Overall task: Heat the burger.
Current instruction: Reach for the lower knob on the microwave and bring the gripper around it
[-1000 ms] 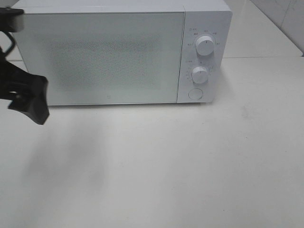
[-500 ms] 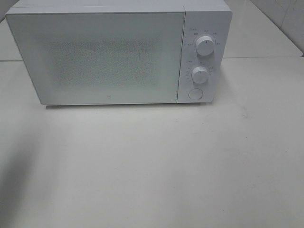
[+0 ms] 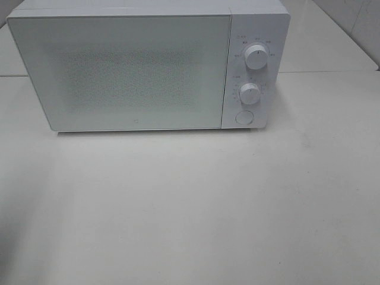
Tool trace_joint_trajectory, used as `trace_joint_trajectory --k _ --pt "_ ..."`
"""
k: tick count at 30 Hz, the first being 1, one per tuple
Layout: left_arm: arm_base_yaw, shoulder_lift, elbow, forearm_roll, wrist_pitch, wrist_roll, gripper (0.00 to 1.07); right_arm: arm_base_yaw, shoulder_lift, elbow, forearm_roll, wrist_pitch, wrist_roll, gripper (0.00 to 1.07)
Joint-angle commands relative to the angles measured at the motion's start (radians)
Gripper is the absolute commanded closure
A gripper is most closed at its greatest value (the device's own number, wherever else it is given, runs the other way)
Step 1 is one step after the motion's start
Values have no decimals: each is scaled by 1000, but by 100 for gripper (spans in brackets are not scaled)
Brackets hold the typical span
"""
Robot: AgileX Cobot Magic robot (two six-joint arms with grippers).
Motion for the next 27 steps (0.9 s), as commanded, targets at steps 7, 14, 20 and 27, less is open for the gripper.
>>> trace_joint_trajectory --k 7,14,20,27 --pt "3 -259 83 -2 -27 6 6 -7 -27 3 0 -15 -14 32" --pt "3 -479 83 -2 -27 24 6 -7 -27 3 0 -15 -14 32" --pt "3 -597 83 -2 -27 24 6 -7 -27 3 0 -15 -14 32" --pt "3 -650 83 -12 -29 20 6 -7 -27 3 0 -15 -14 32"
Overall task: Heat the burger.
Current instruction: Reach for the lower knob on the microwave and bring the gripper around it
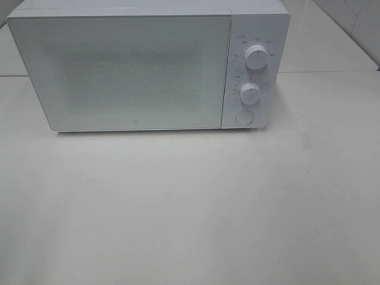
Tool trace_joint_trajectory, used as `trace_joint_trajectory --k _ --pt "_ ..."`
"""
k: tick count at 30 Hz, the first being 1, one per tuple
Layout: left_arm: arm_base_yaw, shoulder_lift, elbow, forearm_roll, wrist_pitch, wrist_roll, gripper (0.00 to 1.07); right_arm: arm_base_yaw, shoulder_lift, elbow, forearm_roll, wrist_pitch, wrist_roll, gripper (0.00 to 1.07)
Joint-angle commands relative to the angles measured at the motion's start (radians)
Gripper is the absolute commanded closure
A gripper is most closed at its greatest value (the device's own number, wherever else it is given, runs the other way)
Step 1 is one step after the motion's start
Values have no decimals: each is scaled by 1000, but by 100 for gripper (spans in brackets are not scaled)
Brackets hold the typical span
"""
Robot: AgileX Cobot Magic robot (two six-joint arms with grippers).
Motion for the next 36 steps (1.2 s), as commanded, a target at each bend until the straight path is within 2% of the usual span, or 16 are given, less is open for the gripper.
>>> trace_joint_trajectory --k 1,5,13,36 --pt "2 -44 2 -17 -7 1 6 -7 -27 3 0 -15 -14 32" --pt "4 -78 2 -19 -7 1 6 -7 -27 3 0 -15 -14 32" --pt "102 -231 2 -18 -8 2 6 -7 -27 3 0 -15 -14 32" --pt "102 -231 2 -17 -8 2 6 -5 -27 3 4 -15 -13 32"
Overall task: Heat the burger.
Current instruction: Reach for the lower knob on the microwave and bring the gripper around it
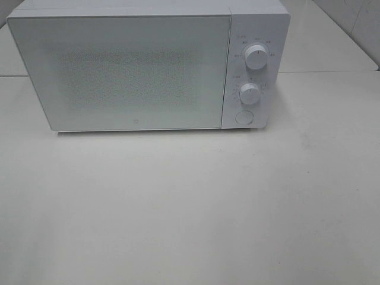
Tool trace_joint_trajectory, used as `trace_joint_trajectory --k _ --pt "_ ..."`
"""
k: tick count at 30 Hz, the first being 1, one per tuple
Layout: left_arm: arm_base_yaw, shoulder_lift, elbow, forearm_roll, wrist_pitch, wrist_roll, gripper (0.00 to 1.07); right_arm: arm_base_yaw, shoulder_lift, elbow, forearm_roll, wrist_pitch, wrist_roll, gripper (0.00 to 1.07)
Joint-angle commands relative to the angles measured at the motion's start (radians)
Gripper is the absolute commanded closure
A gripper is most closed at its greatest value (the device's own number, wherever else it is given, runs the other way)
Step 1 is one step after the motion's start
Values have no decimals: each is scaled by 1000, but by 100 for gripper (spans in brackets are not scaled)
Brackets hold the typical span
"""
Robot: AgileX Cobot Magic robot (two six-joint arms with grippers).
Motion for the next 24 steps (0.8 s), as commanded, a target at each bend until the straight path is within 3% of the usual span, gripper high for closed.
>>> trace_joint_trajectory --k 1,13,24 --pt "1 -21 2 -1 -8 2 6 -4 -27 3 1 -15 -13 32" --pt "1 -21 2 -1 -8 2 6 -5 4 -27 -2 -54 -10 32" --pt "1 -21 2 -1 -8 2 6 -5 165 -4 -1 -333 2 32"
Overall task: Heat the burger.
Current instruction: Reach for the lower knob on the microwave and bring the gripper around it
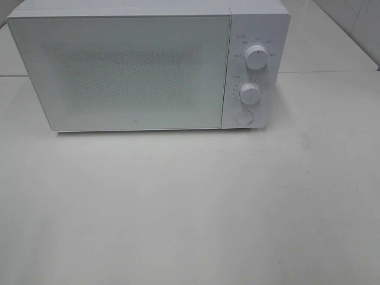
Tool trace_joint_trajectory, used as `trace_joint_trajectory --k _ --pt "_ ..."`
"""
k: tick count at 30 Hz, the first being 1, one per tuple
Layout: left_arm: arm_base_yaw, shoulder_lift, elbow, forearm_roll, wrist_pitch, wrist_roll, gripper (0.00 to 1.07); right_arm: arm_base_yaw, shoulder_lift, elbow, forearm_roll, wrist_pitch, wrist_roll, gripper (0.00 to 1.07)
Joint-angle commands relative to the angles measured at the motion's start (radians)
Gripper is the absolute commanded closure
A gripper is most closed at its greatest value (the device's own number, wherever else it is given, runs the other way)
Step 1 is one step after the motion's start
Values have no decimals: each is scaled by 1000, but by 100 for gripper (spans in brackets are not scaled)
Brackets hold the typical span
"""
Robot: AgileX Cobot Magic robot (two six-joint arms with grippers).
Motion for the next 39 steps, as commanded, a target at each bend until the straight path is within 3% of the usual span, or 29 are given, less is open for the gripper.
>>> trace_joint_trajectory --k 1,29,39 --pt "1 -21 2 -1 -8 2 6 -5 65 30 -3 -142 1 32" --pt "1 -21 2 -1 -8 2 6 -5 664 79 -3 -761 1 32" --pt "1 -21 2 -1 -8 2 6 -5 880 106 -14 -1120 -3 32"
